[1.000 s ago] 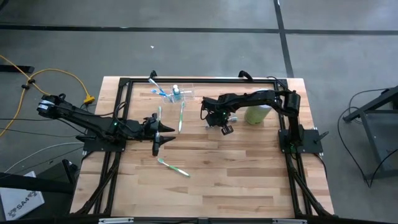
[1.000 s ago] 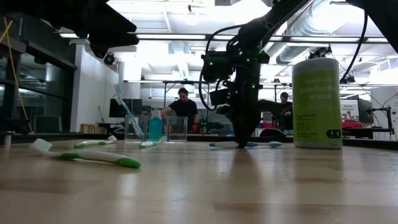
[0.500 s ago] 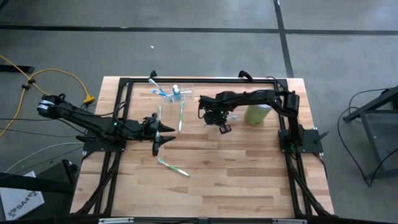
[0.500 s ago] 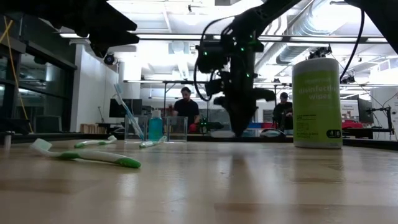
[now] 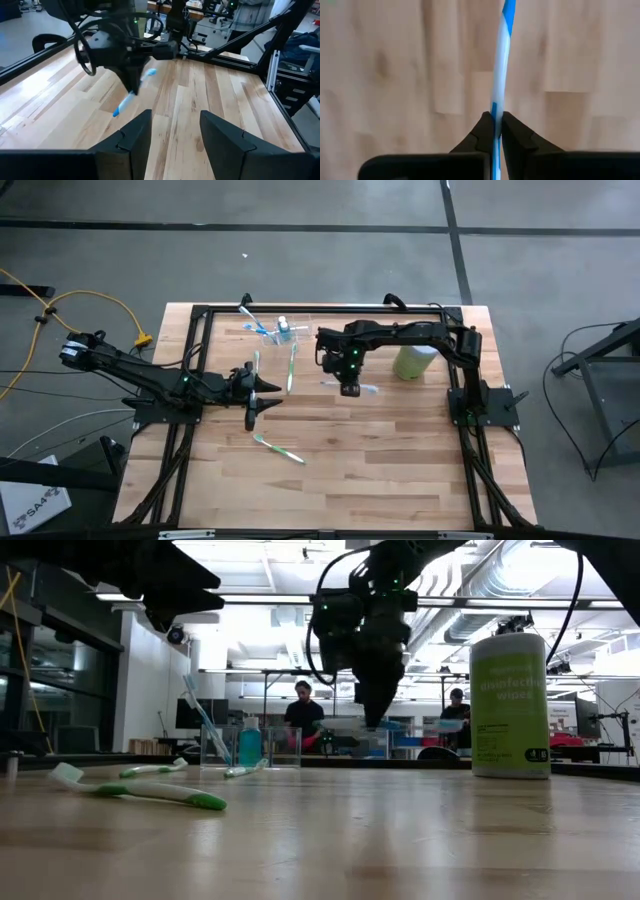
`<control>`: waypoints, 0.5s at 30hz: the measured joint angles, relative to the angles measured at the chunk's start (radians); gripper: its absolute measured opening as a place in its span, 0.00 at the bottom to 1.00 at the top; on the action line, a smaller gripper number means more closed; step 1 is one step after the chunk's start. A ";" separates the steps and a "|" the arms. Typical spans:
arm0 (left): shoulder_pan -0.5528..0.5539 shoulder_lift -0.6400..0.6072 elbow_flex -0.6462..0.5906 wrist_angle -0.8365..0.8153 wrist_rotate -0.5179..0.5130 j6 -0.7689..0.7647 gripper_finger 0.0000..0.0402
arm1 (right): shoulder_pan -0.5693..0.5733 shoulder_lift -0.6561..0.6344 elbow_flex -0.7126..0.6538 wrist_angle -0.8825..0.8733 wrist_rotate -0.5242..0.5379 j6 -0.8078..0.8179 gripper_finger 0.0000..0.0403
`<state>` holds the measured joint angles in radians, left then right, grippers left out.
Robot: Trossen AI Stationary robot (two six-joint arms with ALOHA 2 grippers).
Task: Pick & Place toothbrushing station
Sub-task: Put the blue toothbrush into the left section of the transparent organizer
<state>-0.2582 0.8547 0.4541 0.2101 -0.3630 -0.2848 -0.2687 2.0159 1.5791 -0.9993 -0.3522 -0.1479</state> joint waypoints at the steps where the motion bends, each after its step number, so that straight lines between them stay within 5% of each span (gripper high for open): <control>1: 0.000 0.000 0.000 0.000 0.000 0.000 0.40 | -0.002 0.000 0.000 0.009 -0.036 0.048 0.02; 11: -0.106 0.000 0.000 0.021 -0.013 0.170 0.40 | -0.017 -0.001 0.000 0.241 -0.330 0.479 0.02; 15: -0.174 0.016 0.000 0.052 -0.116 0.321 0.40 | -0.029 -0.001 0.000 0.346 -0.400 0.614 0.02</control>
<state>-0.4323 0.8704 0.4545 0.2620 -0.4794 0.0358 -0.2975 2.0148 1.5791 -0.6532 -0.7527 0.4665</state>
